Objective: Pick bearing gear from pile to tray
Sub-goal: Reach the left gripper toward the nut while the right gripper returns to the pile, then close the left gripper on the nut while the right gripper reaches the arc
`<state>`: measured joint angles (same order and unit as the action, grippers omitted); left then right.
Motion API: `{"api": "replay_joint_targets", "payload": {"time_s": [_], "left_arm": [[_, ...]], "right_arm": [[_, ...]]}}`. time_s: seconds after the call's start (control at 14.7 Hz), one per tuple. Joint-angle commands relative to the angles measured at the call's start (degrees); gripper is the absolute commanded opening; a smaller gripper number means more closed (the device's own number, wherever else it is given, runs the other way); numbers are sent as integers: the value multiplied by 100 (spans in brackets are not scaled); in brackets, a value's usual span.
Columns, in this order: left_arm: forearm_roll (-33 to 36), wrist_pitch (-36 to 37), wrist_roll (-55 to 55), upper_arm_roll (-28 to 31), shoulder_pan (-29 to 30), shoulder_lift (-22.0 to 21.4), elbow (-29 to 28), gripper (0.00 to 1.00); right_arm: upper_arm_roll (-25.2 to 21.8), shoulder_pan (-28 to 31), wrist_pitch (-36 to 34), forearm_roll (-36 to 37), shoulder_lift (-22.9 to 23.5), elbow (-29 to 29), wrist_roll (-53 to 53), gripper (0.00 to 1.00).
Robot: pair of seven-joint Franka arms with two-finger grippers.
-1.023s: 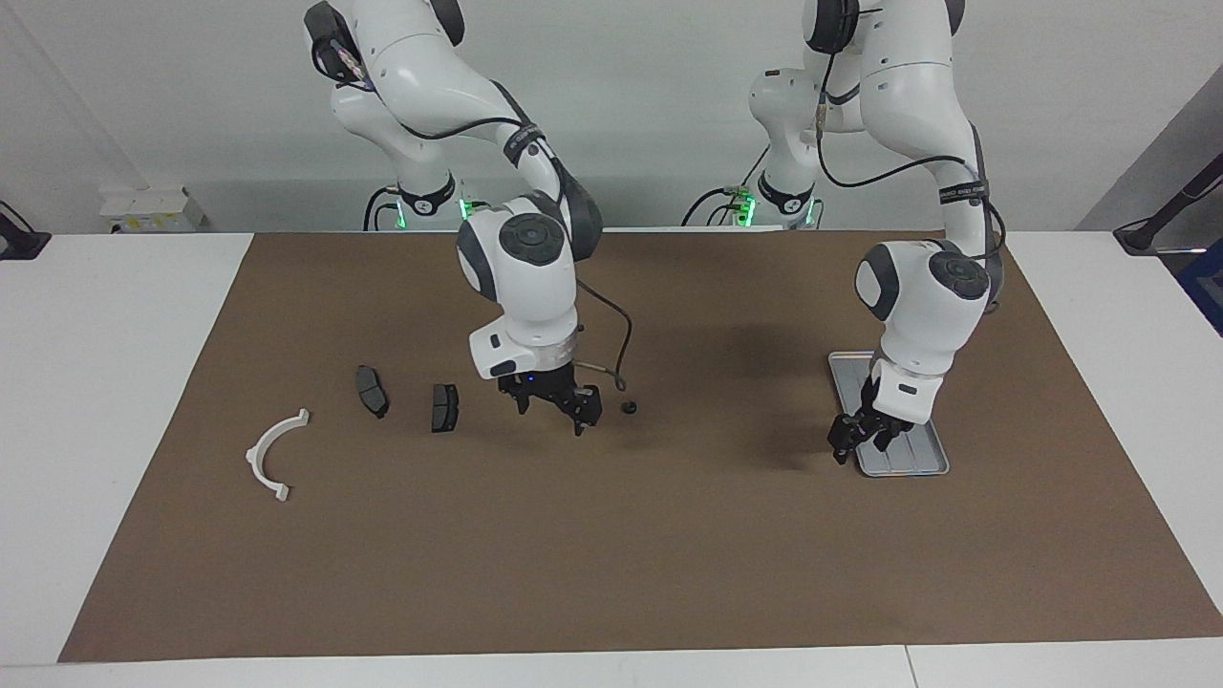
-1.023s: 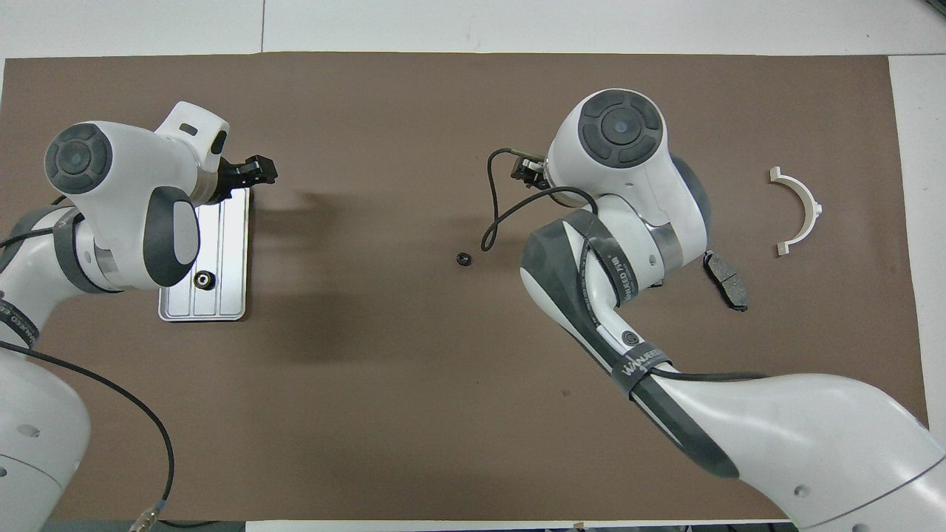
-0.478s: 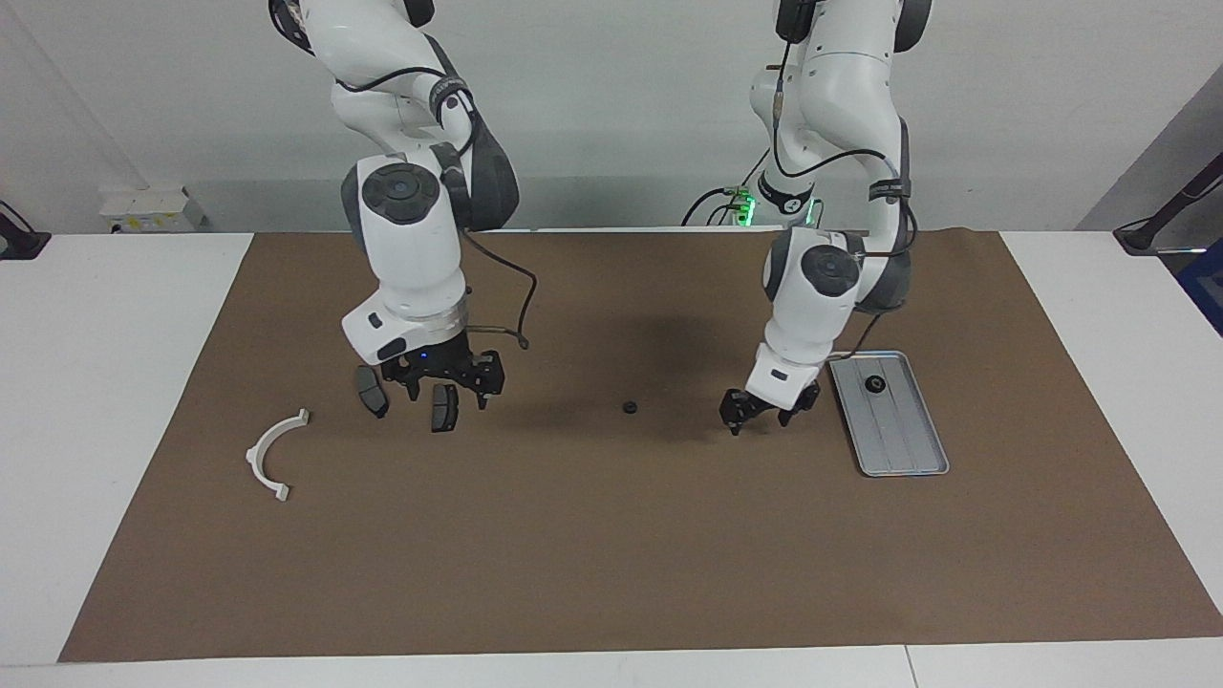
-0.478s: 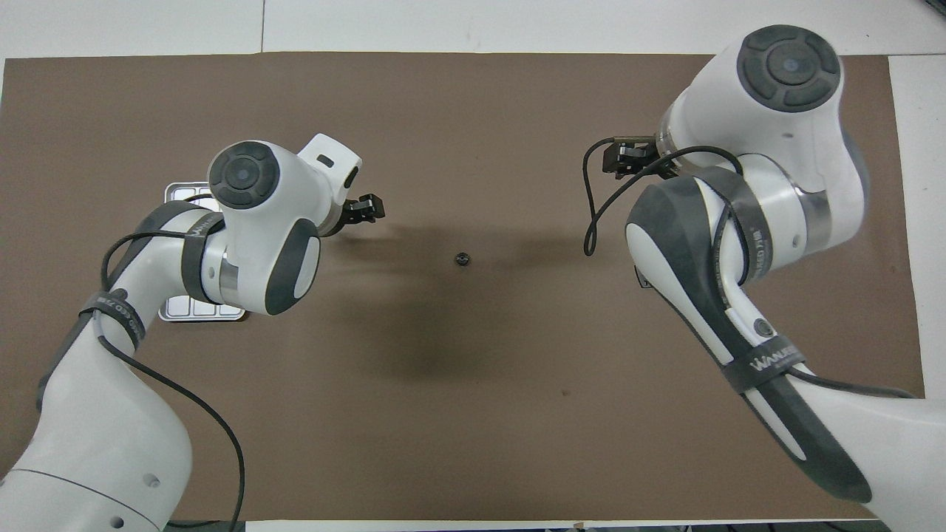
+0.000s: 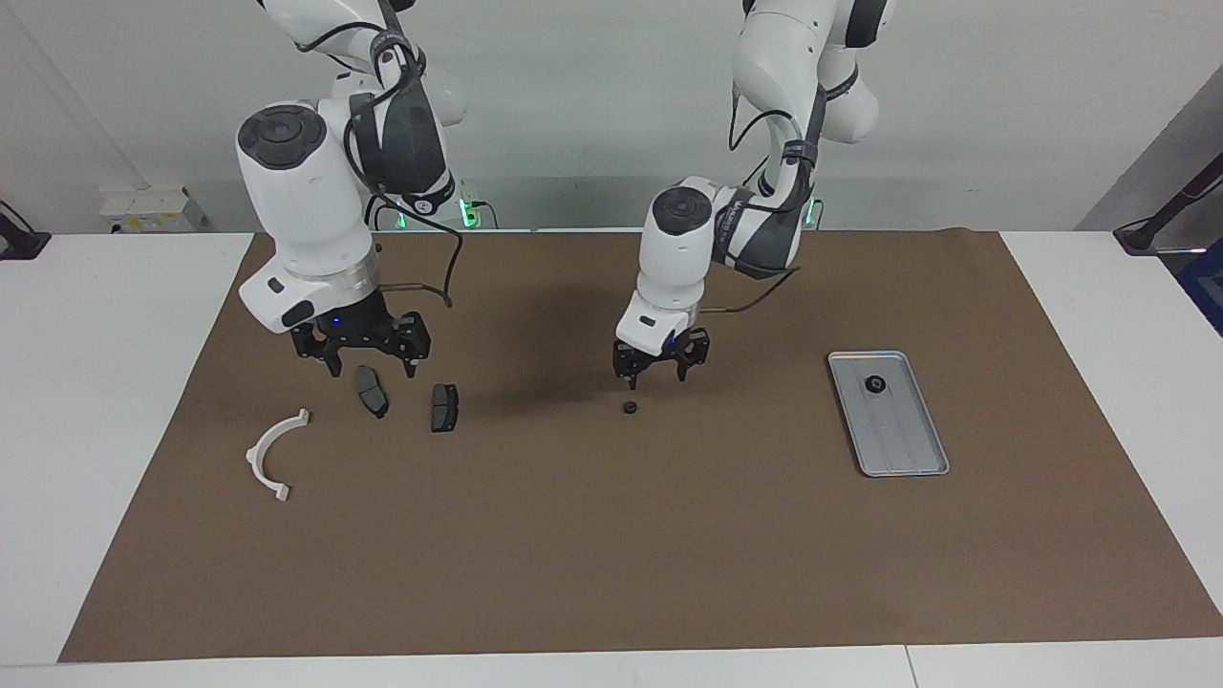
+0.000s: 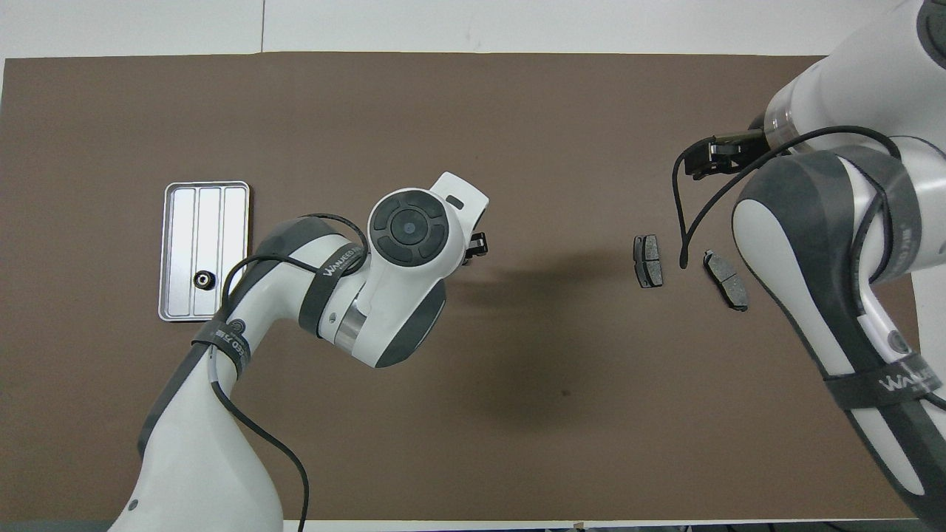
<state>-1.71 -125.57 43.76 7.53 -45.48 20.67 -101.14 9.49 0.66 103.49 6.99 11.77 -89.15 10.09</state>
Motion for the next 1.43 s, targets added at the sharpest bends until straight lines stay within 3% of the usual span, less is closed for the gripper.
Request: {"api": "replay_joint_targets", "payload": {"time_s": [0.0, 0.68, 0.96, 1.36], "left_arm": [[92, 95, 212, 100, -172, 366, 305, 84], [101, -73, 212, 109, -154, 613, 569, 80], [101, -249, 212, 109, -137, 684, 543, 75], [118, -442, 212, 109, -110, 692, 455, 76]], "right_arm": [[70, 162, -223, -198, -254, -68, -262, 100], [62, 452, -979, -523, -597, -77, -693, 100], [62, 391, -1419, -532, -877, -77, -684, 100], [53, 356, -1937, -734, -1387, -164, -684, 100]]}}
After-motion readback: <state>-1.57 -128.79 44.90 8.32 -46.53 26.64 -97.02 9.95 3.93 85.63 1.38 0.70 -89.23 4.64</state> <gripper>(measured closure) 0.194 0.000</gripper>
